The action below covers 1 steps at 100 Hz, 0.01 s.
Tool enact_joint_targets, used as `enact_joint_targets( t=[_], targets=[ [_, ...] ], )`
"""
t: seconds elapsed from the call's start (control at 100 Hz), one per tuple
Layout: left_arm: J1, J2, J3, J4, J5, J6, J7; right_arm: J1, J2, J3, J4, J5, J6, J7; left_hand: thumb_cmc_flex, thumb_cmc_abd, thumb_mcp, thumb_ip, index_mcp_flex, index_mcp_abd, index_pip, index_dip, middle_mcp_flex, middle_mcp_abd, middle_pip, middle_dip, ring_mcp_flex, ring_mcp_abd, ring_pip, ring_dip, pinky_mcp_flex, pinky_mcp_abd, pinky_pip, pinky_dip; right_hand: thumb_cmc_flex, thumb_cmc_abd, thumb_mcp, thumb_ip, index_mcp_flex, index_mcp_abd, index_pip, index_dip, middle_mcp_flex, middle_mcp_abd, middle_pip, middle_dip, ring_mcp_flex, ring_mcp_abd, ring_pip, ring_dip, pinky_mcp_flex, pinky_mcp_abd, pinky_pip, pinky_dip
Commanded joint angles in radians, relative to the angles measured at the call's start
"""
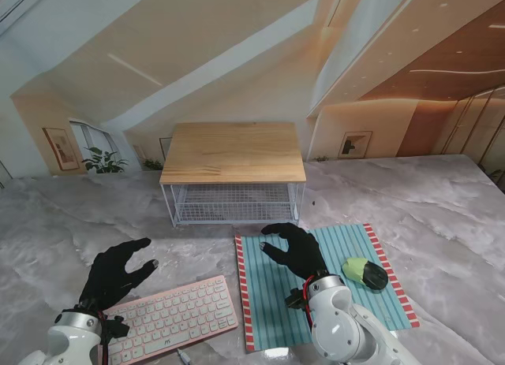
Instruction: Unroll the mouse pad and set up the keyboard and mouse from the tabletop organizer
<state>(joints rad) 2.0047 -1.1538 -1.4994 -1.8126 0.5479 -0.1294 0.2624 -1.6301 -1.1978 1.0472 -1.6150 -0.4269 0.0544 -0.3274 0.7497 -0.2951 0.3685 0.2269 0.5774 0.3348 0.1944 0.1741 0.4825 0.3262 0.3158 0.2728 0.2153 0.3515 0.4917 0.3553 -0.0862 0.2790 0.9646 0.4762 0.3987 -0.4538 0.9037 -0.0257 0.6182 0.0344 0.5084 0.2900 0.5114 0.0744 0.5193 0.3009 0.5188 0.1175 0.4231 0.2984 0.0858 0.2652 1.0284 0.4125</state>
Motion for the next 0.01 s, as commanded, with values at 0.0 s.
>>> enact_joint_targets(
  t=[0.0],
  targets=[
    [0.006, -0.003, 0.006, 0.000, 0.000, 0.002, -0.015, -0.003, -0.001, -0.005, -0.005, -0.006, 0.007, 0.014, 0.011, 0.034, -0.019, -0.015, 0.013, -0.008, -0.018, -0.006, -0.008, -0.026, -0.007, -0.008, 0.004, -0.039, -0.007, -0.003, -0.001, -0.028, -0.013, -0.008, -0.023, -0.011, -0.022, 0.015, -0.033, -0.011, -0.011, 0.011, -0.026, -0.009, 0.002, -0.007, -0.039, -0.015, -0.003, -0.002, -0.013, -0.003, -0.010, 0.033]
  ],
)
